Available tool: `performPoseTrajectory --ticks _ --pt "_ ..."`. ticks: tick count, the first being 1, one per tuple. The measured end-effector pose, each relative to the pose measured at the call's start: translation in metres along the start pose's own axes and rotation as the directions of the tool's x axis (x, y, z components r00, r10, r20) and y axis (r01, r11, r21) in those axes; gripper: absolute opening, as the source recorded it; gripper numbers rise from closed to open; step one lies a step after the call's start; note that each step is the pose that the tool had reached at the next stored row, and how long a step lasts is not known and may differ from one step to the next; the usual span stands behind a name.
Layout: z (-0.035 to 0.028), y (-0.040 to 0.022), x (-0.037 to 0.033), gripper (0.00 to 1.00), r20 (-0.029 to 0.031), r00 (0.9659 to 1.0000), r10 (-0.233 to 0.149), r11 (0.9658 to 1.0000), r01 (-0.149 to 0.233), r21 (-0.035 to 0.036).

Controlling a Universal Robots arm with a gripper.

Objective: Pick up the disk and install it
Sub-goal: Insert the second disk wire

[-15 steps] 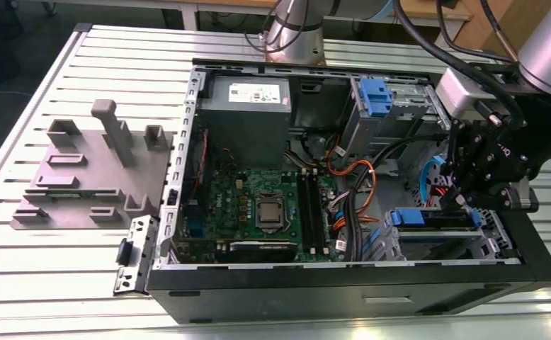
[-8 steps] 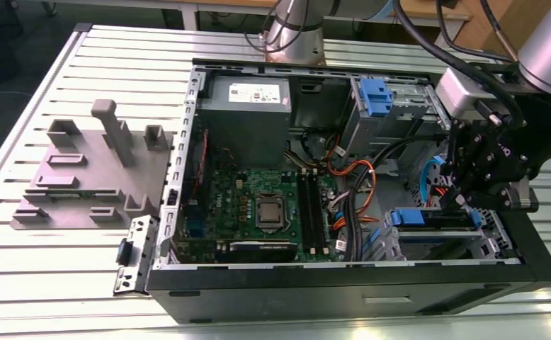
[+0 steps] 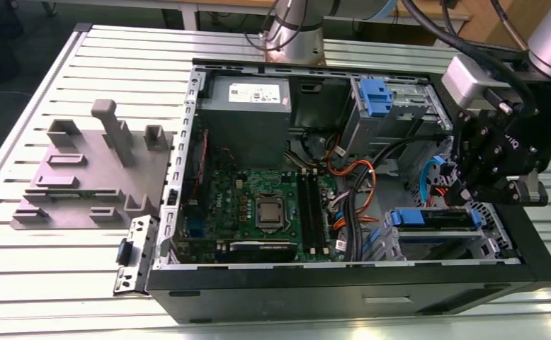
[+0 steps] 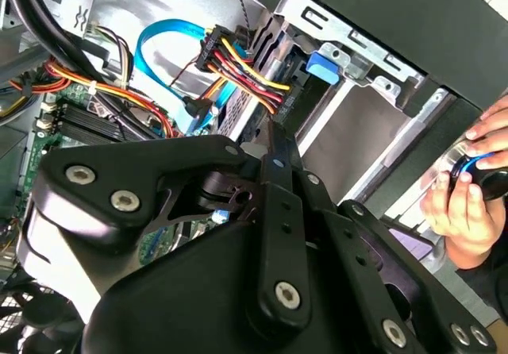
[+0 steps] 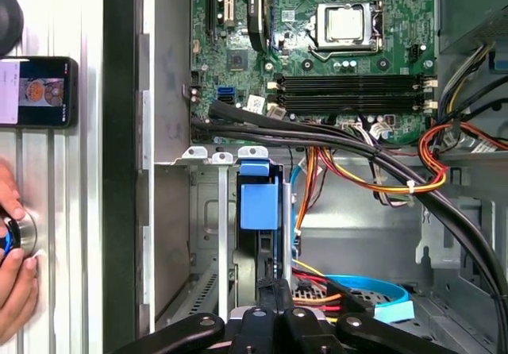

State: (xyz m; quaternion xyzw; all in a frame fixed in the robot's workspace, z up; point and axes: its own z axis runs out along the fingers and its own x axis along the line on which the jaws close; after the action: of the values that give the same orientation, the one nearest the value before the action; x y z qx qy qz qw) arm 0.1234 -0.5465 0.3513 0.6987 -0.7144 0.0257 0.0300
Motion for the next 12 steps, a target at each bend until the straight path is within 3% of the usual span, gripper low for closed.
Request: performPoseTrajectory --ticks 12 --pt "-0.0032 0.0002 -0.0097 0.11 -0.0027 1.0000 0.000 1.0000 0.000 0.0000"
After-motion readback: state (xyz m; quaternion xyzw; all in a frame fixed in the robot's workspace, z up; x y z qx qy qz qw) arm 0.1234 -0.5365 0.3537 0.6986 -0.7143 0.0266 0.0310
